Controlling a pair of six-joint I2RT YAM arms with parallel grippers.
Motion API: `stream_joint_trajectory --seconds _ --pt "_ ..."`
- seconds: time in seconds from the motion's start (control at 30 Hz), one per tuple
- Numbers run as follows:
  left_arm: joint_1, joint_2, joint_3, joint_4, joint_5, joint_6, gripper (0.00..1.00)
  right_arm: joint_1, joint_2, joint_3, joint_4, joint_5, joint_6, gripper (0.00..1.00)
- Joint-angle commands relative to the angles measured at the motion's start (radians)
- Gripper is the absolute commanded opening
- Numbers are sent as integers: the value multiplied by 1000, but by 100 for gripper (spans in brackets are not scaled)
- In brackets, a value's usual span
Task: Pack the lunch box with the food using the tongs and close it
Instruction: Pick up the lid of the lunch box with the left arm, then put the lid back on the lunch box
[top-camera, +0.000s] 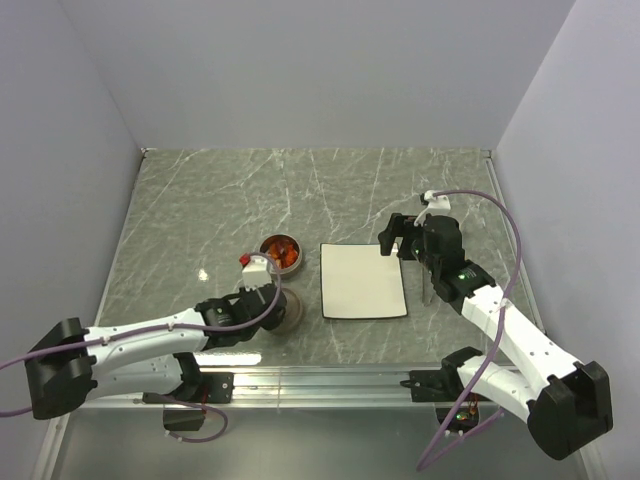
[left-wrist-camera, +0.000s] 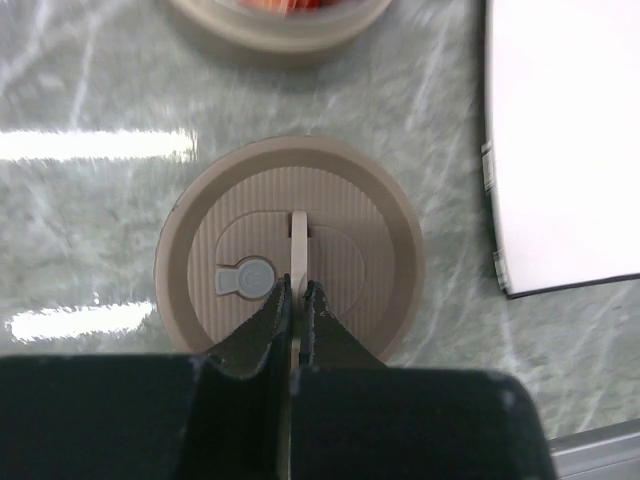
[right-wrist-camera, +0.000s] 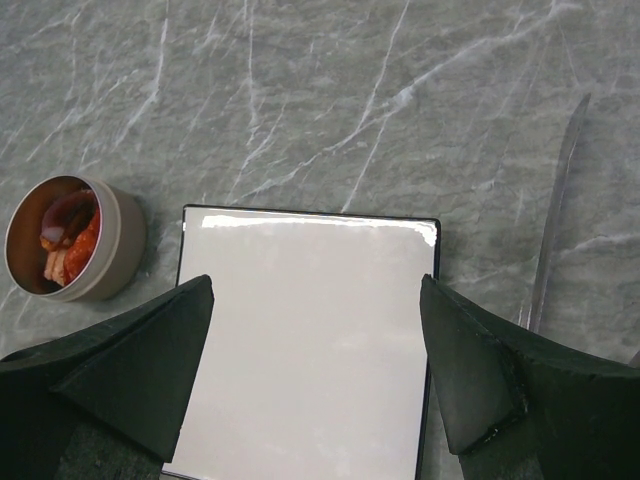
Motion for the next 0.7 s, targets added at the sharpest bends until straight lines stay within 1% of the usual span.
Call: stream_joint_trajectory --seconds 0.0,0.17,0.27,0.33,0.37,0.4,0.47,0.53,0.6,0.67 --pt "2 -61 86 -11 -96 59 1 8 -5 7 31 19 -15 91" --pt "2 -70 212 -96 -188 125 0 10 1 8 30 26 -15 91" --pt "19 -49 284 -84 -225 194 0 10 7 10 31 29 -13 91" --pt "100 -14 318 -61 -192 264 0 10 10 10 31 30 -15 91" --pt "137 2 324 -43 -129 290 0 10 12 11 31 30 -15 91" --pt "209 16 330 -5 -92 333 0 10 15 11 33 30 -15 91" --pt "275 59 348 9 -54 358 0 12 20 13 34 32 -16 91" --pt "303 89 361 24 -38 387 0 10 24 14 34 35 -16 91" --pt "347 105 376 32 24 422 0 13 29 19 33 38 -15 91" --pt "381 132 394 38 52 439 0 15 35 21 33 39 -16 90"
